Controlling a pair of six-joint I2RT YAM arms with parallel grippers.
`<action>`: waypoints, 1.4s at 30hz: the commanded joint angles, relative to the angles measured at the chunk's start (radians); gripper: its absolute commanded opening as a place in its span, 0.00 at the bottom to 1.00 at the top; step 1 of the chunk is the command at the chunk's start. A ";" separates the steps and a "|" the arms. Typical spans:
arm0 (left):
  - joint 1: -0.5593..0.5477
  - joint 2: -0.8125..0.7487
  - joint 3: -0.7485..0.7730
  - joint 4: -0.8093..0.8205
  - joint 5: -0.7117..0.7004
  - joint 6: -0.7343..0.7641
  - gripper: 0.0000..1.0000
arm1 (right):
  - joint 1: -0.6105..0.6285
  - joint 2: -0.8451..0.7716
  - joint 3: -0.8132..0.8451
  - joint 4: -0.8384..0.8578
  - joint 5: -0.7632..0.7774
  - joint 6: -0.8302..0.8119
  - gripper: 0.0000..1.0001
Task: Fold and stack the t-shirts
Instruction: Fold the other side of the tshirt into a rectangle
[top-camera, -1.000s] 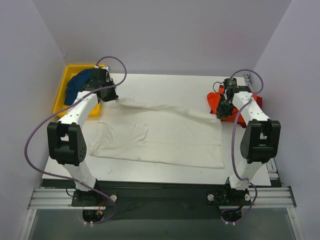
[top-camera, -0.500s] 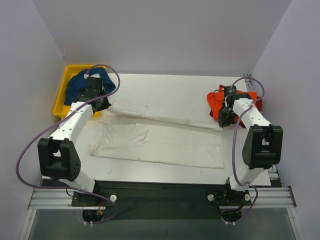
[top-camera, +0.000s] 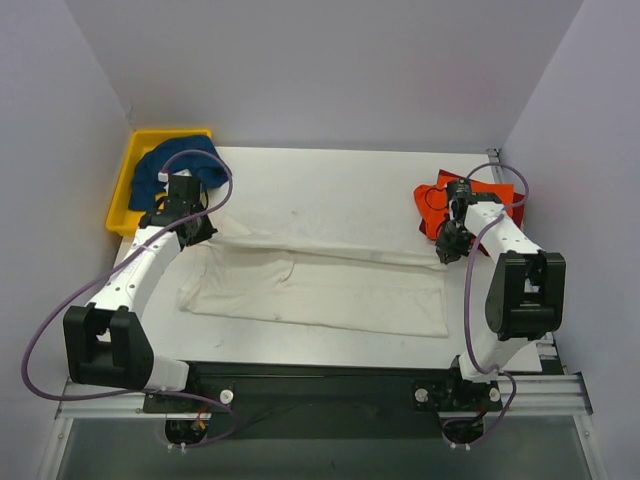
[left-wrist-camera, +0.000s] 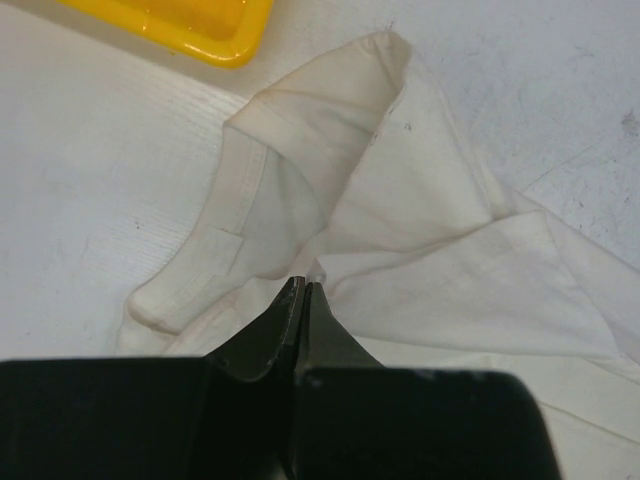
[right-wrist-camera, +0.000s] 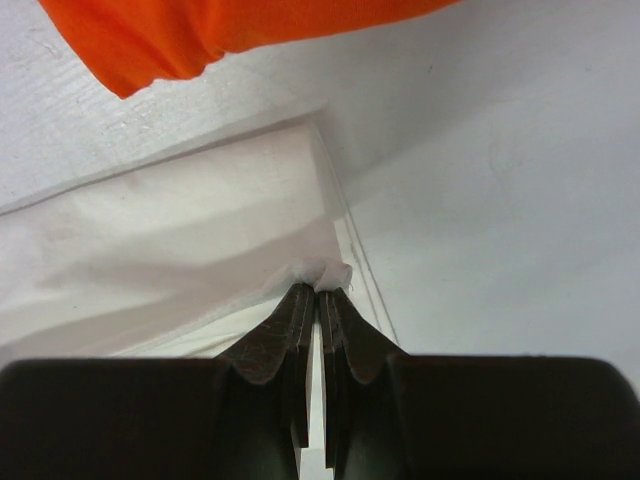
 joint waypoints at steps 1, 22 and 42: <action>0.008 -0.049 -0.021 -0.019 -0.029 -0.023 0.00 | -0.006 -0.021 -0.023 -0.060 0.058 0.019 0.00; 0.008 -0.084 -0.125 -0.031 0.035 -0.048 0.00 | 0.109 0.023 0.134 -0.008 -0.210 -0.079 0.63; 0.009 -0.073 -0.116 -0.044 0.049 -0.030 0.00 | 0.202 0.206 0.112 0.062 -0.424 -0.073 0.59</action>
